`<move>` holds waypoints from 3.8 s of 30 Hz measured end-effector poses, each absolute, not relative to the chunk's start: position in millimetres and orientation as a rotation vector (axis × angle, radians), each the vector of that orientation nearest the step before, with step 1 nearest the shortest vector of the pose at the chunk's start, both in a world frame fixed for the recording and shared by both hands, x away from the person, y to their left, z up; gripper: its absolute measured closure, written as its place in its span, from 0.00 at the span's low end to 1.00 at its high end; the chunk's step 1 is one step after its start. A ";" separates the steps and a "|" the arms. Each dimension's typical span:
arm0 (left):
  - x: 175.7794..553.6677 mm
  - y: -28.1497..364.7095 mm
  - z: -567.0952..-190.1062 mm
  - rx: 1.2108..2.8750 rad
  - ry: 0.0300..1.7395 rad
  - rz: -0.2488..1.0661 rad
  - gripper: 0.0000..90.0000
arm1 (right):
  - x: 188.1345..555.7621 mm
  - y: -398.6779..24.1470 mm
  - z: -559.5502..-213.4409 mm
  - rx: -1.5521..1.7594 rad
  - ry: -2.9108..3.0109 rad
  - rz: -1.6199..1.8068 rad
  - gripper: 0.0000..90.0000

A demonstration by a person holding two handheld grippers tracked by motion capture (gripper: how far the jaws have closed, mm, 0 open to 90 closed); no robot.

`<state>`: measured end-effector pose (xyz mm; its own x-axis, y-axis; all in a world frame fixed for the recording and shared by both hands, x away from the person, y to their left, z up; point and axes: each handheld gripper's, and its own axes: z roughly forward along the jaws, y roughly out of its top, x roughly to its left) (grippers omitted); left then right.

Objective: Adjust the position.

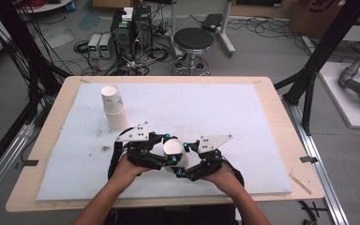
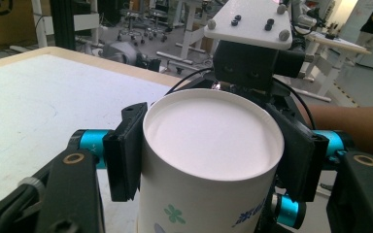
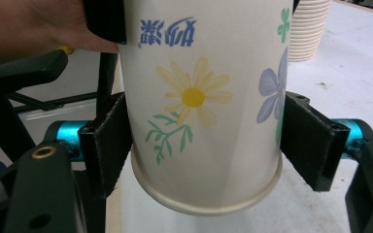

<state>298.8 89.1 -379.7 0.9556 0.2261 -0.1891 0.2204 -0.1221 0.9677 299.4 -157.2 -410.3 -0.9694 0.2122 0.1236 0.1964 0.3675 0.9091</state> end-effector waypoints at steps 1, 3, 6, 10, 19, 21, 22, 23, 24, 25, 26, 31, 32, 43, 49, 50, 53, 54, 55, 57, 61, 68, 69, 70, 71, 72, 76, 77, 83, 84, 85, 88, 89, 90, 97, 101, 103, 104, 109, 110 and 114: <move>298.7 89.9 -379.9 1.710 0.336 0.006 0.40 | 299.0 -157.0 -410.1 0.375 2.593 1.709 0.33; 298.6 90.2 -380.0 1.710 0.333 0.003 0.40 | 299.1 -157.3 -409.4 0.358 2.590 1.696 0.36; 298.2 91.8 -379.8 1.717 0.323 0.001 0.39 | 298.6 -157.3 -408.1 0.334 2.595 1.677 0.39; 296.8 91.6 -376.5 1.744 0.357 0.051 0.16 | 298.4 -157.2 -404.8 0.325 2.604 1.647 0.39; 297.4 96.5 -369.2 1.830 0.325 0.046 0.15 | 299.7 -157.8 -399.5 0.291 2.641 1.524 0.37; 297.5 96.6 -367.6 1.848 0.316 0.045 0.16 | 299.7 -157.8 -398.8 0.284 2.646 1.514 0.37; 297.5 96.5 -366.9 1.854 0.315 0.047 0.16 | 300.0 -157.8 -397.4 0.283 2.652 1.497 0.37; 297.9 96.6 -365.7 1.867 0.308 0.052 0.16 | 300.0 -157.8 -397.4 0.283 2.652 1.497 0.37; 298.1 96.5 -364.9 1.871 0.306 0.047 0.16 | 300.7 -157.6 -394.8 0.272 2.660 1.479 0.36; 298.9 96.6 -363.1 1.889 0.302 0.054 0.16 | 301.2 -157.5 -393.6 0.266 2.663 1.466 0.36; 299.1 96.5 -362.2 1.895 0.303 0.054 0.16 | 301.5 -157.3 -392.2 0.260 2.669 1.453 0.36; 300.3 96.0 -358.0 1.925 0.285 0.056 0.16 | 302.8 -156.0 -385.5 0.223 2.703 1.382 0.36; 300.4 95.6 -357.1 1.930 0.282 0.056 0.16 | 302.8 -156.0 -385.5 0.223 2.703 1.382 0.36; 304.9 93.1 -357.1 2.020 0.260 0.021 0.17 | 306.1 -147.6 -373.9 0.127 2.776 1.163 0.36; 304.7 92.0 -355.5 2.058 0.240 0.009 0.18 | 306.1 -138.0 -369.0 0.076 2.813 1.033 0.36; 304.9 92.3 -355.7 2.064 0.237 0.002 0.20 | 306.2 -134.1 -367.6 0.067 2.831 0.992 0.36; 305.2 91.7 -357.4 2.085 0.237 -0.005 0.21 | 305.6 -130.7 -366.5 0.044 2.839 0.960 0.36; 305.1 91.4 -357.8 2.093 0.237 -0.009 0.21 | 305.2 -129.2 -366.1 0.035 2.842 0.942 0.36; 304.7 90.5 -358.6 2.106 0.227 -0.014 0.22 | 304.4 -126.5 -365.6 0.029 2.854 0.902 0.36; 304.7 90.0 -359.5 2.116 0.219 -0.018 0.23 | 303.5 -124.7 -365.1 0.023 2.860 0.886 0.36; 305.3 90.1 -360.9 2.125 0.222 -0.025 0.25 | 302.9 -123.7 -365.3 0.024 2.862 0.889 0.36; 306.2 89.9 -362.4 2.139 0.214 -0.037 0.32 | 302.7 -122.1 -368.2 0.018 2.878 0.855 0.36; 306.2 89.9 -362.5 2.144 0.208 -0.035 0.32 | 302.7 -122.1 -368.2 0.018 2.878 0.855 0.36; 306.2 89.8 -362.9 2.147 0.208 -0.032 0.35 | 303.1 -122.2 -368.7 0.014 2.881 0.857 0.36; 306.6 89.6 -363.8 2.154 0.203 -0.033 0.37 | 303.0 -122.2 -369.5 0.007 2.879 0.856 0.36; 306.6 89.6 -363.8 2.154 0.203 -0.033 0.38 | 302.6 -122.2 -369.7 0.012 2.890 0.848 0.36; 305.9 89.8 -366.7 2.157 0.193 -0.030 0.39 | 302.6 -123.6 -371.6 0.009 2.895 0.850 0.34; 305.5 91.1 -367.8 2.144 0.195 -0.026 0.39 | 302.9 -125.7 -373.1 0.028 2.883 0.881 0.27; 303.0 98.9 -371.5 2.064 0.224 -0.023 0.40 | 302.2 -140.7 -373.7 0.123 2.821 1.065 0.21; 302.8 100.9 -372.6 2.052 0.225 -0.014 0.40 | 300.5 -147.9 -373.5 0.138 2.784 1.124 0.21; 302.2 102.7 -374.0 2.034 0.230 -0.011 0.40 | 300.5 -147.9 -373.5 0.138 2.784 1.124 0.21; 300.0 106.8 -378.9 1.985 0.248 -0.011 0.41 | 296.9 -157.1 -372.6 0.158 2.735 1.202 0.21; 299.8 107.9 -380.4 1.973 0.248 -0.007 0.41 | 294.7 -163.0 -372.3 0.181 2.706 1.259 0.21; 299.3 109.0 -381.7 1.959 0.249 -0.006 0.41 | 293.8 -165.7 -372.1 0.205 2.692 1.282 0.21; 296.4 113.3 -389.7 1.893 0.243 0.003 0.41 | 286.2 -183.6 -375.7 0.306 2.555 1.471 0.21; 295.7 116.9 -392.1 1.847 0.250 0.000 0.40 | 283.1 -186.5 -381.1 0.359 2.524 1.482 0.21; 295.5 119.1 -392.3 1.827 0.251 0.003 0.40 | 281.4 -189.3 -384.9 0.364 2.502 1.527 0.21; 295.2 119.9 -392.2 1.819 0.255 0.007 0.40 | 281.4 -189.3 -384.9 0.364 2.502 1.527 0.21; 293.6 122.3 -390.2 1.790 0.238 0.012 0.40 | 279.6 -191.8 -388.5 0.367 2.475 1.575 0.21; 293.3 122.5 -390.0 1.787 0.234 0.013 0.40 | 279.0 -192.1 -389.1 0.372 2.468 1.578 0.21; 291.7 122.8 -388.9 1.768 0.220 0.015 0.40 | 277.3 -194.0 -393.1 0.389 2.454 1.613 0.21</move>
<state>291.7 122.8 -388.9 0.9815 0.1563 -0.1103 0.1396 -0.1907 0.9717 277.3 -194.0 -393.1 -0.9499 0.3125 -0.0057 0.1187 0.3774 0.9184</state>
